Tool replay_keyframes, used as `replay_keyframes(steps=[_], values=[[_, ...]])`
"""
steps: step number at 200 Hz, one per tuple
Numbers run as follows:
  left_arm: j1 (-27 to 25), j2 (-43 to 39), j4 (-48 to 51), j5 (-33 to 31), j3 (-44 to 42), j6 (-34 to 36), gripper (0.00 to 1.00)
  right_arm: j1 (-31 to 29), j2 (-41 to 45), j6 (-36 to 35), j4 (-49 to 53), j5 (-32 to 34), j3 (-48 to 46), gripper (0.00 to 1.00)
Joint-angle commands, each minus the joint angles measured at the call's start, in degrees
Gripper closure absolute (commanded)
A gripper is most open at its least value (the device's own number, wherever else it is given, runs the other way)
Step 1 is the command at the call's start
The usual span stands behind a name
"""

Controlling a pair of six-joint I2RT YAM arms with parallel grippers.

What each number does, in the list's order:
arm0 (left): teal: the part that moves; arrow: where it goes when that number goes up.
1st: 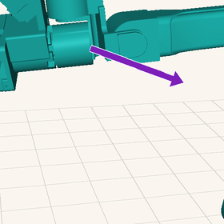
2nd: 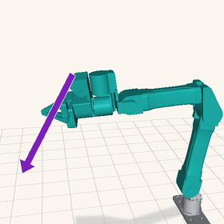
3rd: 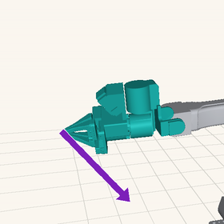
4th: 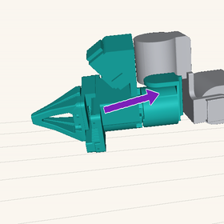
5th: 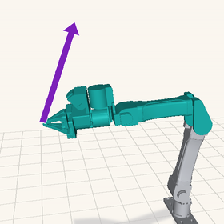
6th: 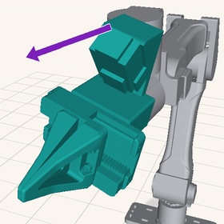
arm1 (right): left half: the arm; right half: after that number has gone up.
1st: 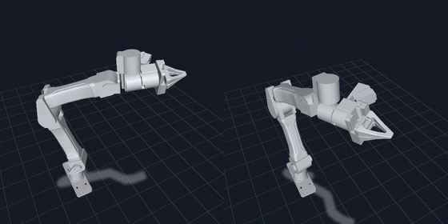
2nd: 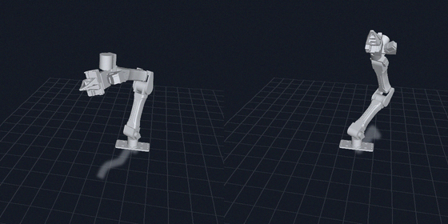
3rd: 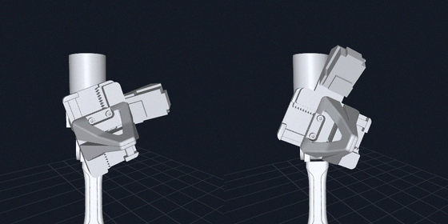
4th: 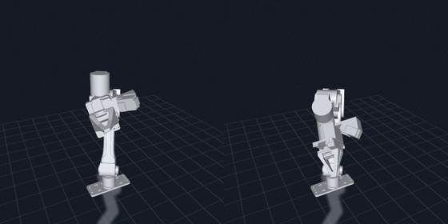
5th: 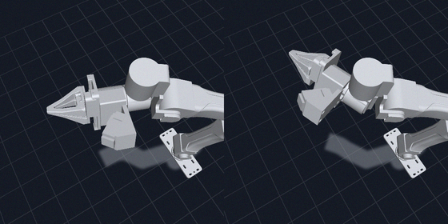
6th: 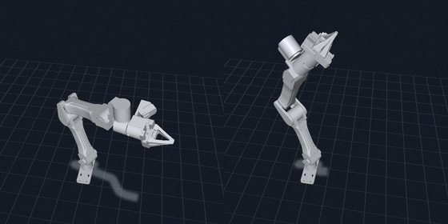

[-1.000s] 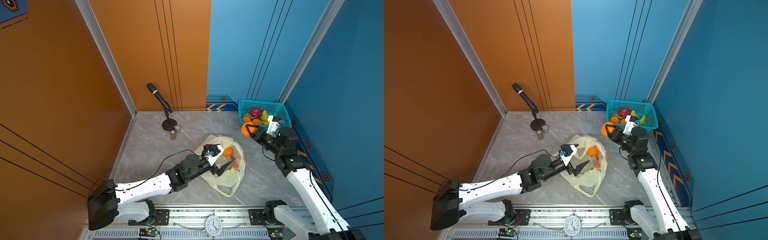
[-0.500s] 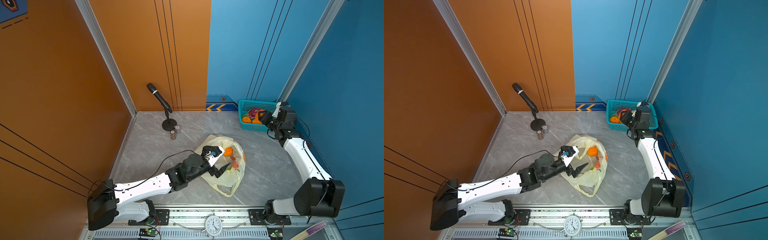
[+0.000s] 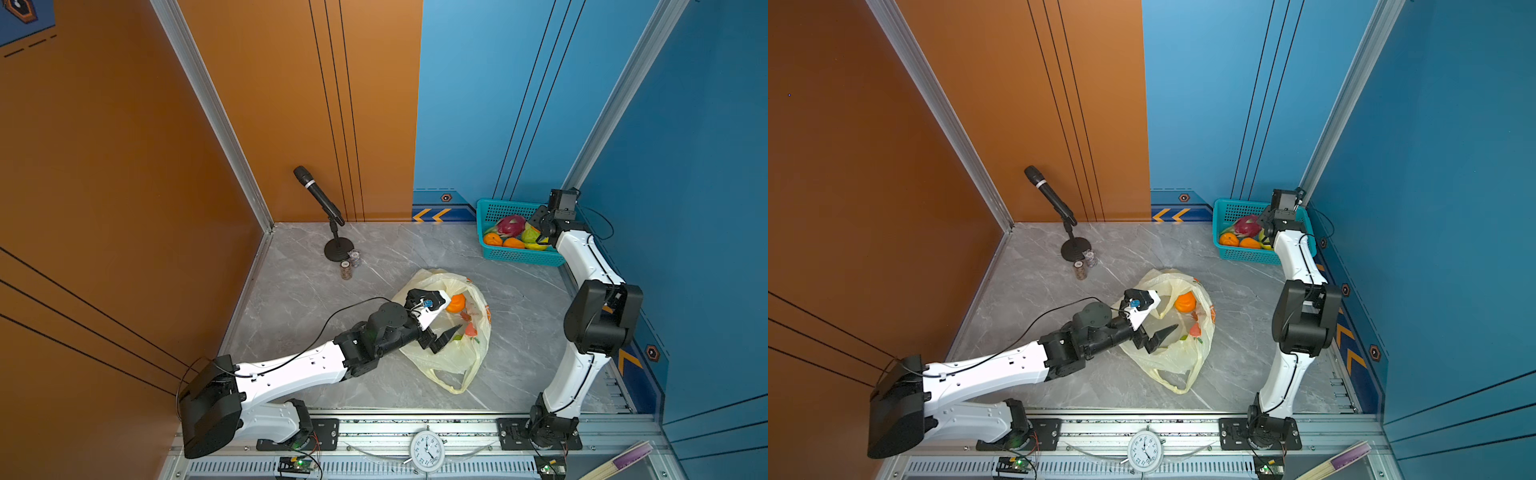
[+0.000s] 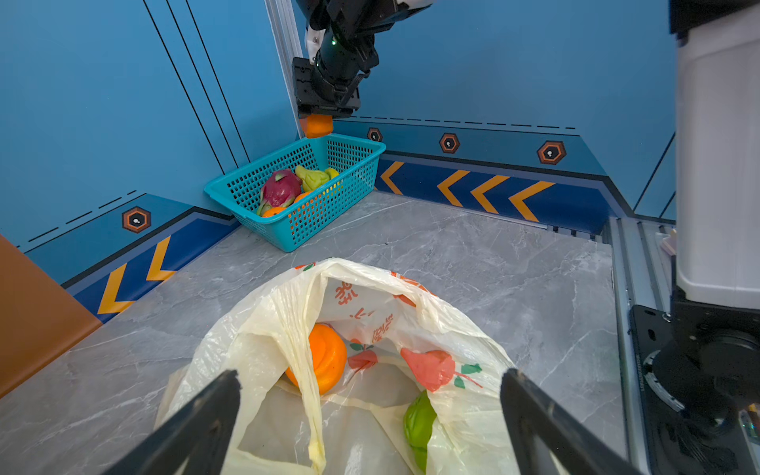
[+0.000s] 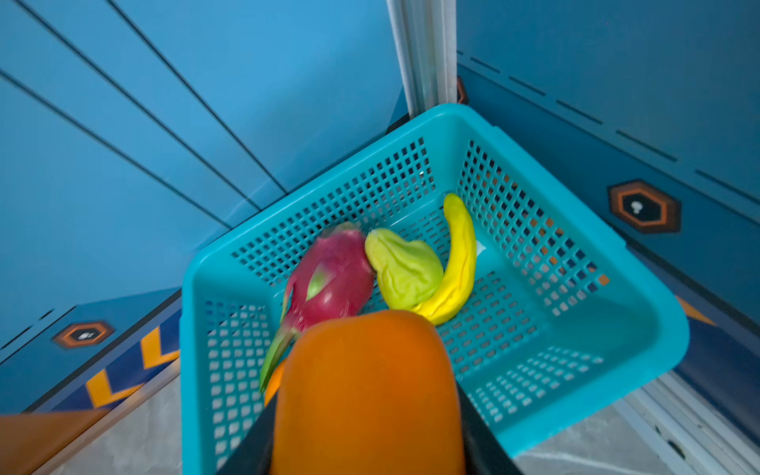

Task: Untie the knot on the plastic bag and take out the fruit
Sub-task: 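Carry the orange to the teal basket with the right gripper and release it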

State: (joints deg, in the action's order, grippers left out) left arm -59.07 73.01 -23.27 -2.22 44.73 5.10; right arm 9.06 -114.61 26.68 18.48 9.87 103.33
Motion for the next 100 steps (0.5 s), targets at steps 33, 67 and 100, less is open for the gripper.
replay_keyframes(steps=[33,67,100], values=[[1.91,0.99,-3.23,2.7,0.04,-0.82,0.01,2.16,-13.92,-2.88,9.72,9.06,15.68,0.6],[2.98,0.89,-3.82,3.14,-0.95,-1.91,0.01,3.82,-23.14,-2.33,15.4,7.93,27.07,0.57],[4.57,1.71,-5.28,4.28,-1.45,-2.85,0.01,4.89,-29.8,-2.92,18.3,9.37,34.45,0.57]])
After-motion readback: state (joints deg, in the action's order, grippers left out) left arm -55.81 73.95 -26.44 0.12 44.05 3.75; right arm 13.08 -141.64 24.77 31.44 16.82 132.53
